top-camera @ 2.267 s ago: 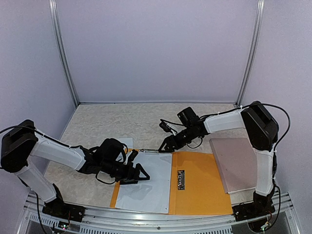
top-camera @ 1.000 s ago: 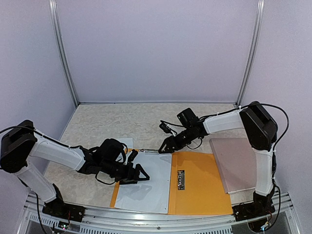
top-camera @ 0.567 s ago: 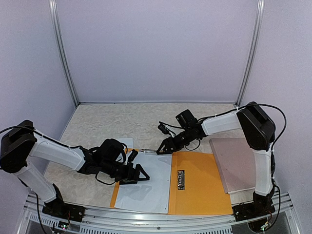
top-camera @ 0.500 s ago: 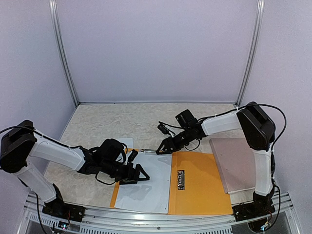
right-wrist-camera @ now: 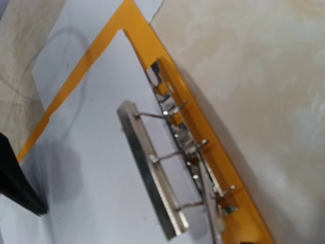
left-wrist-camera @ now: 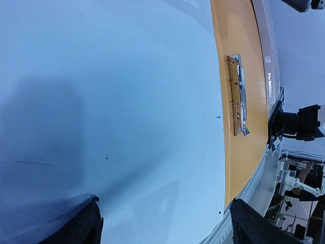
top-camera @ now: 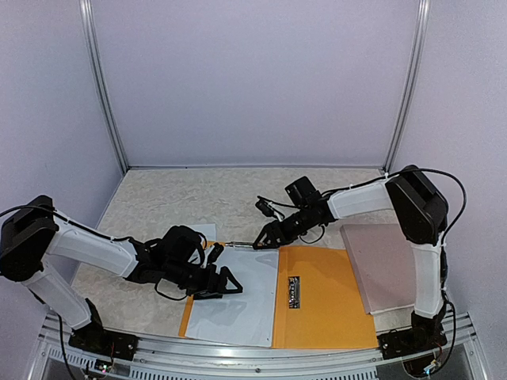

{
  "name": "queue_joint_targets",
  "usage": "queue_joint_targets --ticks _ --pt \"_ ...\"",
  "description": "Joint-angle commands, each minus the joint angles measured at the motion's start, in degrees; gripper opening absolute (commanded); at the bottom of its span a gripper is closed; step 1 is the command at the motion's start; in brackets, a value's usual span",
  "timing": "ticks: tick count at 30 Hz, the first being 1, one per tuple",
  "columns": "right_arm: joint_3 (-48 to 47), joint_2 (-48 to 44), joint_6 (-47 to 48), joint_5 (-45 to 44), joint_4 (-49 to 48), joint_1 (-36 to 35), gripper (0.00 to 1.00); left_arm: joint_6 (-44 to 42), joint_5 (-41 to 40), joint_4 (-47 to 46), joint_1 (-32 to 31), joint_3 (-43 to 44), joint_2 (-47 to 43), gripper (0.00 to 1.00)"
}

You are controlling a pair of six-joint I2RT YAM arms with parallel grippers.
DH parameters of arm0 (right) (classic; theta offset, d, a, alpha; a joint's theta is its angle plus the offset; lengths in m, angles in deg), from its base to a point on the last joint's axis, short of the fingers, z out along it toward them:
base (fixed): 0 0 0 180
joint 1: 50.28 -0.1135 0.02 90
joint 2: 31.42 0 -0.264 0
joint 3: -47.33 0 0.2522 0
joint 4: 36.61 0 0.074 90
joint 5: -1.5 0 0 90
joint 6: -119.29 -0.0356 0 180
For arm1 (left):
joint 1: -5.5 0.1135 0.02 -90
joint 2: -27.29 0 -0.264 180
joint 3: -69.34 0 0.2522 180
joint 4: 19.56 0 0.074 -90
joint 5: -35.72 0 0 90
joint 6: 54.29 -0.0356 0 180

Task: Put the files into the folder
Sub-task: Close the spring clip on the folder.

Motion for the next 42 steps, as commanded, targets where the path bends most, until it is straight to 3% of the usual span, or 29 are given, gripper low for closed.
queue_joint_targets --ticks 1,20,32,42 --pt "-1.4 -2.7 -1.1 1.8 -0.7 -0.5 0.63 -0.5 -2.4 5.6 -0.3 -0.4 0.4 0.84" --pt "-3.1 -2.7 -5.6 5.7 -5.0 -1.7 0.63 -0.5 -3.2 6.0 -0.5 -0.8 0.0 0.84" --pt "-8.9 3.4 -7.1 6.2 -6.0 -2.3 0.63 -0.4 -3.9 6.4 -0.6 -1.3 -0.9 0.84" --pt "-7.7 -0.7 -2.8 0.1 -0.8 -2.1 0.63 -0.3 -3.9 5.9 -0.7 -0.8 -1.8 0.85"
